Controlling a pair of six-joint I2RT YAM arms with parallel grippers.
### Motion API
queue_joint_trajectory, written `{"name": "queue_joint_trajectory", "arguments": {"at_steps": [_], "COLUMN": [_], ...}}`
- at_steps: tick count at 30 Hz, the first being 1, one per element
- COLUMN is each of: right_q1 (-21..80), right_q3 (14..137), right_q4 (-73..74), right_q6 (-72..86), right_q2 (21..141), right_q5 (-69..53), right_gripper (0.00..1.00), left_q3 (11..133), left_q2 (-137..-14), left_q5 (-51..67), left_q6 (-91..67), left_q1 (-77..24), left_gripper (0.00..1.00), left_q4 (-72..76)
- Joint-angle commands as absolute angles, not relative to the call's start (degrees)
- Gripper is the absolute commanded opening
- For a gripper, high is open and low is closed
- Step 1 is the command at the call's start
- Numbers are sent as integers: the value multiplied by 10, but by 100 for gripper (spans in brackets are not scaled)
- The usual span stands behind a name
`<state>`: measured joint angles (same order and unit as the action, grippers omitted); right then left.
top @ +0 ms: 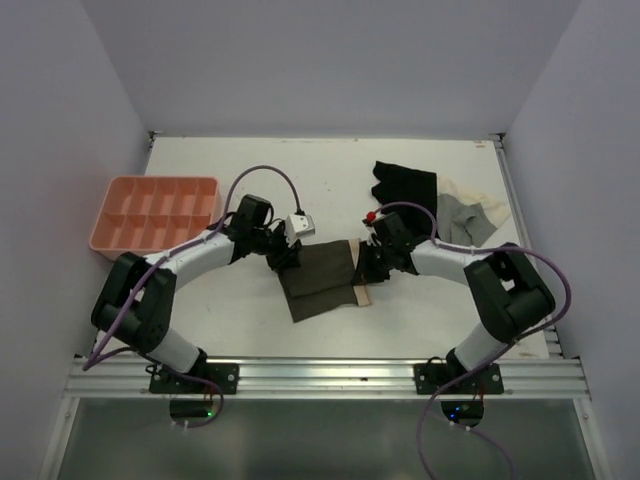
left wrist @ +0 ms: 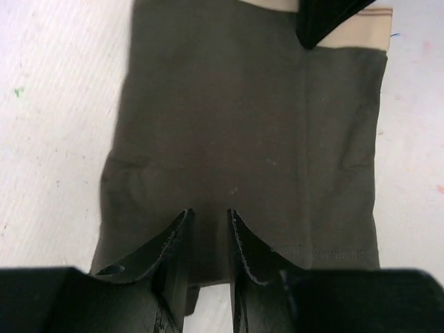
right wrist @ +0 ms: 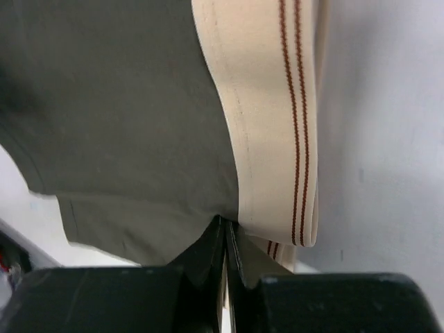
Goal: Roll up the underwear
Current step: Fold the underwear
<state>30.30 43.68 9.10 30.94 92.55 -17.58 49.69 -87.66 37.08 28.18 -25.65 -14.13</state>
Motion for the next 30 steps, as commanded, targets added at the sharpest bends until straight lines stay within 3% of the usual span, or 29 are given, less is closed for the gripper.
{"name": "queue_joint_trajectory", "arguments": {"at_steps": [1,5,10,13,14,20,21,25,30], "right_q1": [302,301,303,303,302,302,302,302,303], "right_q3": [512,631,771,754,739,557,528,483,415], "right_q4": [80,122,182,170,159,39,34,41,-57], "right_q6": [295,235,195,212,236,385,408,496,606], "right_q2": [988,1063,1103,1046,1026,854,844,838,851], "right_q5": [-128,-131,-152,-158,-158,-104,-85,-37,-30], "right_gripper": [7,6,7,10,14,32,32,10,2], "left_q3": [504,483,458,464,473,538,546,602,678], "left_q2": [-906,-888,-812,-780,-778,-830,-851,-914,-996], "left_q5": [297,259,234,232,233,217,209,171,126], "left_q6": [222,213,207,194,186,133,126,112,125], "left_q1": [-257,-255,-246,-246,-246,-253,-257,-279,-323], "left_gripper": [29,24,31,37,48,50,50,44,42], "left_q4": [-73,-62,-62,-58,-55,-36,-25,-25,-42]}}
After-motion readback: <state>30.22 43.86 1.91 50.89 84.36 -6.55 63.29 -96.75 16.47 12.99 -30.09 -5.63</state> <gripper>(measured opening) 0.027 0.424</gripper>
